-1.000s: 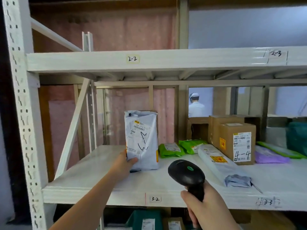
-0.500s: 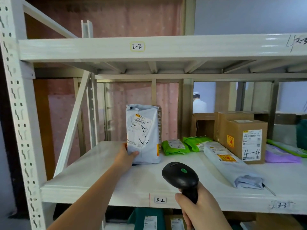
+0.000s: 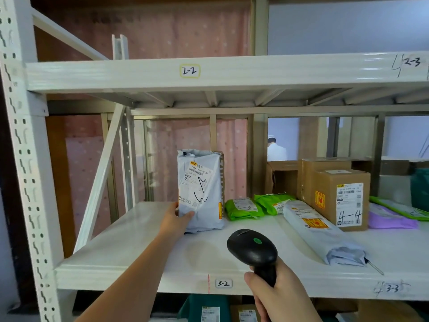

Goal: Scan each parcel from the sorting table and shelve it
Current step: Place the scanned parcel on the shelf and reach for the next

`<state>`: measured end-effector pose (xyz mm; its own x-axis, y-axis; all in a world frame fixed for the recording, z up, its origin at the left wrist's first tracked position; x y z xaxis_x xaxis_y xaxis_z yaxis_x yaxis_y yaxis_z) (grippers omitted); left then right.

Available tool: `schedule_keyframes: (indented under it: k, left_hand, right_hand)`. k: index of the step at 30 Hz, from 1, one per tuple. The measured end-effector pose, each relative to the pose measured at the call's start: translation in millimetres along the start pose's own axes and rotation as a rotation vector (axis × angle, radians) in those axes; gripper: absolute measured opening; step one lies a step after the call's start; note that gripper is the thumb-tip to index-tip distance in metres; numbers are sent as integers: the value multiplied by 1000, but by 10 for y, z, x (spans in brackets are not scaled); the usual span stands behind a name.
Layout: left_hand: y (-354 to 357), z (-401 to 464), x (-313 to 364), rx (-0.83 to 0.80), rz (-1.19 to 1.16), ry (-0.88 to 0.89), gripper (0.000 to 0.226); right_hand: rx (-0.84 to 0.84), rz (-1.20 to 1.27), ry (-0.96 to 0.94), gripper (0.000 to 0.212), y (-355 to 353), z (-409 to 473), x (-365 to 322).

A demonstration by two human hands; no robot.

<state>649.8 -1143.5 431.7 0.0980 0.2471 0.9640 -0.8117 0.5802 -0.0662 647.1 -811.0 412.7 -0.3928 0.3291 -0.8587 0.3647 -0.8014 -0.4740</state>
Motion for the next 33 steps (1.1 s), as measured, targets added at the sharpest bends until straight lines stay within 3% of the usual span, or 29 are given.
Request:
schedule_keyframes:
  k: [10,16,21,25,28,33]
  left_hand:
    - [-27,-39,-2,-10,0,-26,42]
    - [-138,-30,-53,19,13,-100,76]
    - [-217,-167,-25,6,177,-150,80]
    - [-300,-331,120,-4,268,-142,75]
    - [-277,-601,369,-2,449,-5,45]
    - [91,-1262,773,-125,507,252,24]
  right_hand:
    - [12,-24,7,25,-81,-81,5]
    - [-34,-93,-44,16,-221,-138,-84]
    - [-51,-120,-73,6,-317,-298,-249]
    - [-35,-130,-80,8,-355,-437,-333]
    - [-4,-112,-75,7,-390,-562,-342]
    - [55,-66,-51,7,-459,-869,-280]
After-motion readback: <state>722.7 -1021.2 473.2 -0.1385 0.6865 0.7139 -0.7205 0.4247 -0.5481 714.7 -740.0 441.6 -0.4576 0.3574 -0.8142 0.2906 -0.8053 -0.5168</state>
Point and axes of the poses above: each hand's wrist, its own z-axis towards the middle knuckle, its own y-axis out of the palm, x = y × z, the point moved 8 cm from there along z, towards the middle knuckle, and after that the axes turned 10 degrees about -z, right-handed, at the moved point
